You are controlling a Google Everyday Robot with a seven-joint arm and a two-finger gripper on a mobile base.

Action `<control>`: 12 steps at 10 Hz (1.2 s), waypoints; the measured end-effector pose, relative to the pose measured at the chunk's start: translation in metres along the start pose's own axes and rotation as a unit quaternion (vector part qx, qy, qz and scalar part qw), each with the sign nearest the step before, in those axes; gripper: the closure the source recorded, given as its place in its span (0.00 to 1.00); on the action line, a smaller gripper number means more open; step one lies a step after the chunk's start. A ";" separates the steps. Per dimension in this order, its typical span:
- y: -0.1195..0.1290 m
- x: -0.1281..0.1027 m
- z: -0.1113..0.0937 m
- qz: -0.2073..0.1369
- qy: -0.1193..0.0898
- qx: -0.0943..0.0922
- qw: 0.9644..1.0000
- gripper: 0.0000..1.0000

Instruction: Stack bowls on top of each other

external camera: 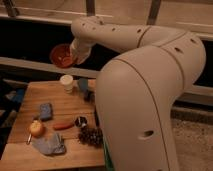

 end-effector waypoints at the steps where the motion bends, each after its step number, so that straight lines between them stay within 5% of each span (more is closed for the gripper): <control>1: 0.002 0.001 0.002 0.001 0.001 -0.003 1.000 1.00; 4: -0.024 -0.005 -0.010 0.013 0.000 -0.037 0.999 1.00; 9: -0.137 0.008 -0.054 0.038 0.009 -0.067 0.997 1.00; 12: -0.147 0.012 -0.057 0.042 0.010 -0.070 0.997 1.00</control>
